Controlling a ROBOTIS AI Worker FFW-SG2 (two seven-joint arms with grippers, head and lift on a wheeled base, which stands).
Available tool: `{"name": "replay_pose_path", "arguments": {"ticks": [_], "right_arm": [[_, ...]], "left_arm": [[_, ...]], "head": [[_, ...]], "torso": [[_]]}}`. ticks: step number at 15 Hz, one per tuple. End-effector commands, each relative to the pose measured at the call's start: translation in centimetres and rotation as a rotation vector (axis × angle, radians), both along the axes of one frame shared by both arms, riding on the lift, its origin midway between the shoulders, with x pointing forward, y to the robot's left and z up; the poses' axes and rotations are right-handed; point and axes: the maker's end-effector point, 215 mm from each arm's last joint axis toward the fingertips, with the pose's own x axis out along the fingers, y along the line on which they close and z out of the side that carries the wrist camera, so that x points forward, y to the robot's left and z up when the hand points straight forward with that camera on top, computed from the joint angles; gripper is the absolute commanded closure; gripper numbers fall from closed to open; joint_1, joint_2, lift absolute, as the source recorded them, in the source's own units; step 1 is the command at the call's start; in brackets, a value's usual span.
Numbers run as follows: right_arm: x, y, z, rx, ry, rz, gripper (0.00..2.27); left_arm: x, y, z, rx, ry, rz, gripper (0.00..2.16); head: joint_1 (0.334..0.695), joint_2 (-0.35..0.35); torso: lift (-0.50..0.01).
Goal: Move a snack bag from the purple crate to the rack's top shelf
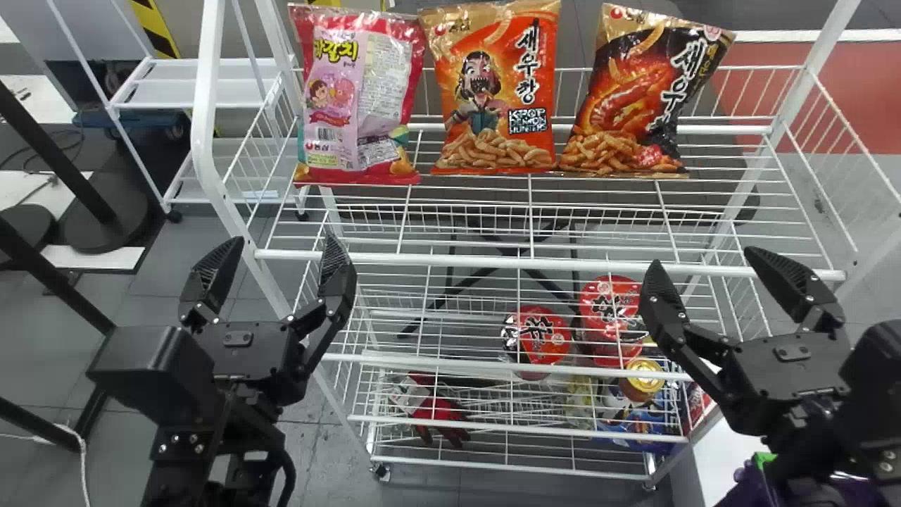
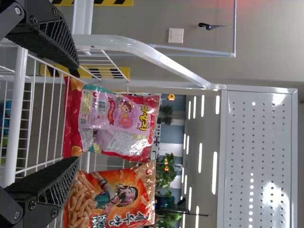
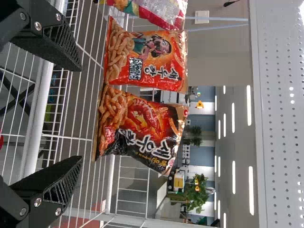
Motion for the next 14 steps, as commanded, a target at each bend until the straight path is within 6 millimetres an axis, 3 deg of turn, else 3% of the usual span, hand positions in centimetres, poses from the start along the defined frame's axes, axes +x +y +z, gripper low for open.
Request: {"name": "replay_pose_path", "arguments": {"ticks": [1, 14], "right_arm": [[-0.07, -0.03, 0.02, 0.000, -0.001, 0.000, 0.18], [-0.57, -0.30, 0.58, -0.001, -0.017, -0.004, 0.18]], "left_arm": [[-0.01, 0.01, 0.00, -0.001, 0.000, 0.000, 0.14], [-0.42, 0.15, 0.27, -0.005, -0.012, 0.001, 0.12]], "head": [[0.695, 0.071], [0.695, 0.070]], "torso": [[-0.107], [-0.159]]}}
